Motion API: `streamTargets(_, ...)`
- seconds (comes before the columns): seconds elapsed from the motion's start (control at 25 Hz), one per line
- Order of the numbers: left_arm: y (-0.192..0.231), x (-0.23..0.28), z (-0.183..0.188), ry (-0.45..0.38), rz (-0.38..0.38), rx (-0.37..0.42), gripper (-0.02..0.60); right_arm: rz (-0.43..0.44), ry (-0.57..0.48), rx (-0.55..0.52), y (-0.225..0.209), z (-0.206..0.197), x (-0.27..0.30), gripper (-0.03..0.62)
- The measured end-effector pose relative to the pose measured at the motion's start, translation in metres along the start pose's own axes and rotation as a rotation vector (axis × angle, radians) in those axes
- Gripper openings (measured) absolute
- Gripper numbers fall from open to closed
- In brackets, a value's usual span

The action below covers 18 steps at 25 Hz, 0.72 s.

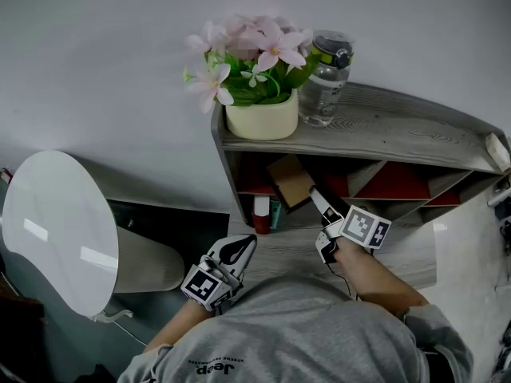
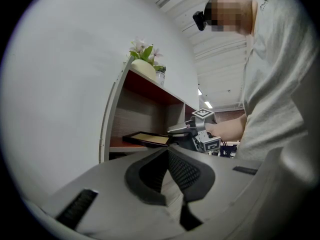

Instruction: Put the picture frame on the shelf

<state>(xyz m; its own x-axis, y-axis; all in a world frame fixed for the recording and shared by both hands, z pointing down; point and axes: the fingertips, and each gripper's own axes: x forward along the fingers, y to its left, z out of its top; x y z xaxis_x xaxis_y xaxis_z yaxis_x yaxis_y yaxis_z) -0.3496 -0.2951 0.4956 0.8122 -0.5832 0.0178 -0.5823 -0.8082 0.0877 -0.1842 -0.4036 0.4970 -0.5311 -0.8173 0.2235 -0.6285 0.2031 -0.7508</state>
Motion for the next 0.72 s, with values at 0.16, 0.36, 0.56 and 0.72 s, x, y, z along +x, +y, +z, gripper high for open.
streamTargets(0.16, 0.0, 0.0, 0.0, 0.0, 0.002, -0.005, 0.008, -0.027, 0.097, -0.216, 0.007, -0.007, 0.01, 0.256)
streamTargets(0.36, -0.002, 0.001, -0.001, -0.002, 0.001, -0.017, 0.008, -0.069, 0.173, -0.45, 0.011, -0.018, 0.018, 0.265)
streamTargets(0.56, -0.004, 0.0, -0.004, 0.003, -0.001, -0.019, 0.008, -0.132, 0.213, -0.73, 0.015, -0.019, 0.027, 0.276)
streamTargets(0.72, -0.004, 0.0, -0.004, 0.005, 0.002, -0.019, 0.009, -0.177, 0.225, -0.964, 0.016, -0.015, 0.037, 0.281)
